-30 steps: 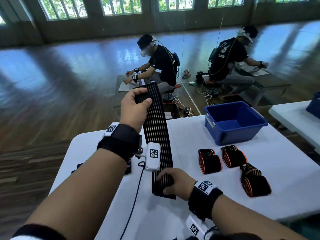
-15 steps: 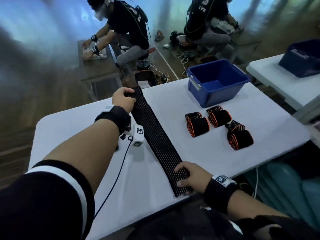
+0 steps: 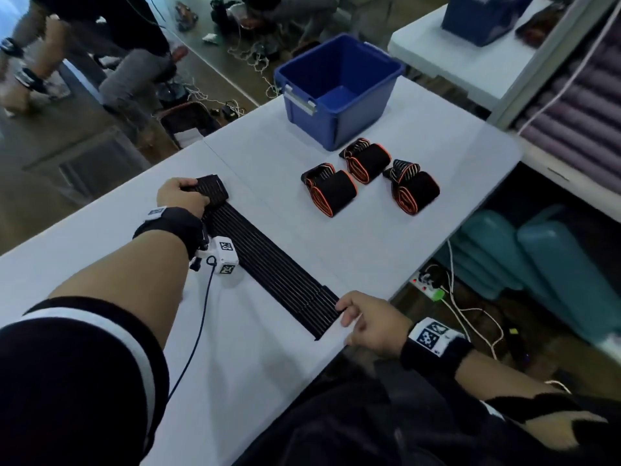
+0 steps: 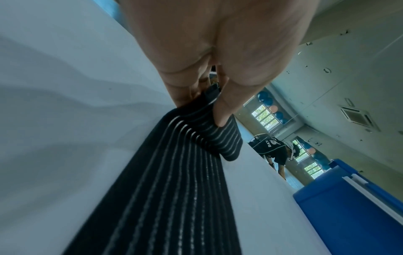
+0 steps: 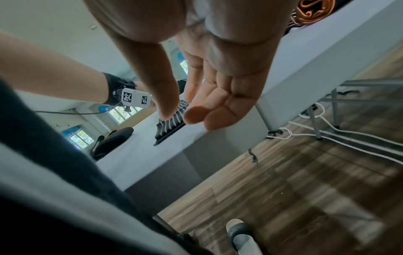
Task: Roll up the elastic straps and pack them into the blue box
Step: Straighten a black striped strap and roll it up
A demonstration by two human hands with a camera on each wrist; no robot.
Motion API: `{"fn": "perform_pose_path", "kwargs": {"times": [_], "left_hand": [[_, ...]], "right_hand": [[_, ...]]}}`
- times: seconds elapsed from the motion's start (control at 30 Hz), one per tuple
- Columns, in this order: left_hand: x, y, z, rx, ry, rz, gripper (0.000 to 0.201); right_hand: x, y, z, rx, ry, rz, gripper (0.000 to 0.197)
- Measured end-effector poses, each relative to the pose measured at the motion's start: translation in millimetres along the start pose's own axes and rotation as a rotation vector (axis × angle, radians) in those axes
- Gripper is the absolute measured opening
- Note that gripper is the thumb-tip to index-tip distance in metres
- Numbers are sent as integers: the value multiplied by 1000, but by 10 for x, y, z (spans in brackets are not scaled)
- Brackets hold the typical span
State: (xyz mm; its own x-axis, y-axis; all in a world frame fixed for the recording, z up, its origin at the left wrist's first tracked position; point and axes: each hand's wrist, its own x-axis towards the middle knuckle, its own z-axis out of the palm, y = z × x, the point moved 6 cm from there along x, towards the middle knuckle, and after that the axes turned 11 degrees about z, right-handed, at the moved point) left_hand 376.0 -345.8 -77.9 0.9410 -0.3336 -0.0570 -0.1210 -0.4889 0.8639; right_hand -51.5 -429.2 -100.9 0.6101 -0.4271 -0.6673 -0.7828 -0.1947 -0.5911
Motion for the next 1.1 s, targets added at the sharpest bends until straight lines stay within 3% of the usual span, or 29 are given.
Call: {"fn": "perform_pose_path", "kwargs": {"times": [0.2,0.43,0.57,0.67,0.8,0.97,1.1], "left_hand": [[172,-92,-144,133,27,39,41],[185,-131,-261,213,-42,-13,66],[-38,19,-405,268,14,45,55],[-420,122,-454,280,-11,131,34],[-1321,230,-299,272,-205,260,3],[-2408,210,-7,335,-404,295,7],[-2908,123,260,419,-495,417,35]], "right_hand": [[-41,-166,25,-212,50,-67,45],[-53,-139,11,-268,40,-63,44],[-34,-165,-47,-305,39,-108,44],[-3,-228,-134,-344,39,-141,44],[48,-318,-239,-424,7,-190,44],[134,-438,-315,-528,-12,-310,51],[198,-516,-290,-669,-57,-390,58]]}}
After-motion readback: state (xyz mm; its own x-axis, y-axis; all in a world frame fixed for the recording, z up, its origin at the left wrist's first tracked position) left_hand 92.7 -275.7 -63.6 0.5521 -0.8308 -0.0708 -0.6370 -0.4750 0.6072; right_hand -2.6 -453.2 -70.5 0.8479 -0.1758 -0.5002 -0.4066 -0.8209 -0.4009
